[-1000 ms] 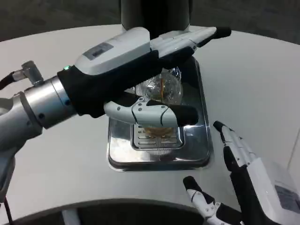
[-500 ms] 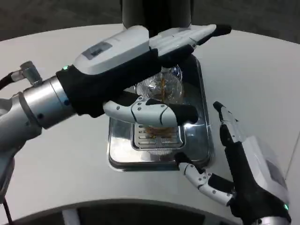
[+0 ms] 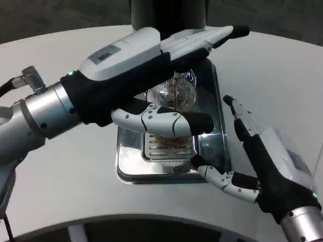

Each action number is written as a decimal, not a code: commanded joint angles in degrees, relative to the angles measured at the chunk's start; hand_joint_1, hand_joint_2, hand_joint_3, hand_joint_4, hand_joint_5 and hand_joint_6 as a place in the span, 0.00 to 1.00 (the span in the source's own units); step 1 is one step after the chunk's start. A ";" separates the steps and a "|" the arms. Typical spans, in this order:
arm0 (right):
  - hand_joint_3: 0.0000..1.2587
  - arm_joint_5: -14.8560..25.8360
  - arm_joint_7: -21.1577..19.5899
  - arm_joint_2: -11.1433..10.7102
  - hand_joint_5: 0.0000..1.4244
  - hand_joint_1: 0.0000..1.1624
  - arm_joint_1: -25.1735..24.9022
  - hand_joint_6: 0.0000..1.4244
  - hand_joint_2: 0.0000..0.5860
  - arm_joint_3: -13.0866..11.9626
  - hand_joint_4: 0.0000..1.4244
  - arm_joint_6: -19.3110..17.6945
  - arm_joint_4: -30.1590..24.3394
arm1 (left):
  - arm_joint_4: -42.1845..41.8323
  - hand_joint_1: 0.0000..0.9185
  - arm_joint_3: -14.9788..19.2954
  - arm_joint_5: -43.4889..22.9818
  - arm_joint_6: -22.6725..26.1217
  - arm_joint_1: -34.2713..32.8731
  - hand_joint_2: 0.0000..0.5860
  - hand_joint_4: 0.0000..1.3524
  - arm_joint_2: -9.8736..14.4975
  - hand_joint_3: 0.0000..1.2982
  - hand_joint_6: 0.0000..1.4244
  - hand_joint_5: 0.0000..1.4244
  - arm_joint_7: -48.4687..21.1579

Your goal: Grasp the cup under the faucet to collect the drink, then remove the cup.

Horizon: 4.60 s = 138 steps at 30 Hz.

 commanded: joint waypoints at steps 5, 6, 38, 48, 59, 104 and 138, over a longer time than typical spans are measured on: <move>0.00 7.58 -1.64 -1.43 0.00 0.42 -3.29 0.12 0.43 -1.24 0.00 -5.57 7.90 | -0.80 0.00 -1.66 1.13 -0.01 1.21 0.27 0.00 0.43 0.00 0.02 0.02 -0.05; 0.00 8.05 -2.07 -1.36 0.00 0.42 -3.69 0.12 0.41 -1.30 0.00 -5.99 8.70 | -0.93 0.00 -1.73 1.24 0.09 1.22 0.27 0.00 0.44 0.00 0.02 0.02 0.04; 0.00 12.67 -8.42 4.27 0.00 0.51 -16.79 0.02 0.34 1.08 0.00 -5.64 24.83 | -2.32 0.00 -2.29 1.72 1.94 1.47 0.30 0.00 1.61 0.00 0.01 0.02 0.81; 0.00 12.10 -9.94 5.69 0.00 0.54 -20.66 0.01 0.34 2.21 0.00 -5.11 29.57 | -1.85 0.00 -2.06 1.54 1.75 1.48 0.30 0.00 1.94 0.00 0.01 0.02 0.86; 0.00 13.20 -11.71 7.14 0.00 0.54 -24.02 0.01 0.33 2.19 0.00 -5.49 34.20 | -1.17 0.00 -1.81 1.15 1.53 1.42 0.30 0.00 2.32 0.00 0.01 0.02 0.80; 0.05 17.53 -15.85 9.62 0.12 0.74 -30.07 0.20 0.31 2.88 0.13 -15.09 48.90 | 1.91 0.00 10.20 -9.01 -0.38 7.14 0.35 0.00 -3.09 0.00 0.01 0.02 10.90; 0.51 15.57 -27.48 12.03 0.67 0.95 -27.81 0.93 0.18 2.85 0.57 -18.96 45.02 | -5.08 0.00 14.98 -11.84 5.46 18.35 0.34 0.00 -0.47 0.00 0.01 0.02 9.94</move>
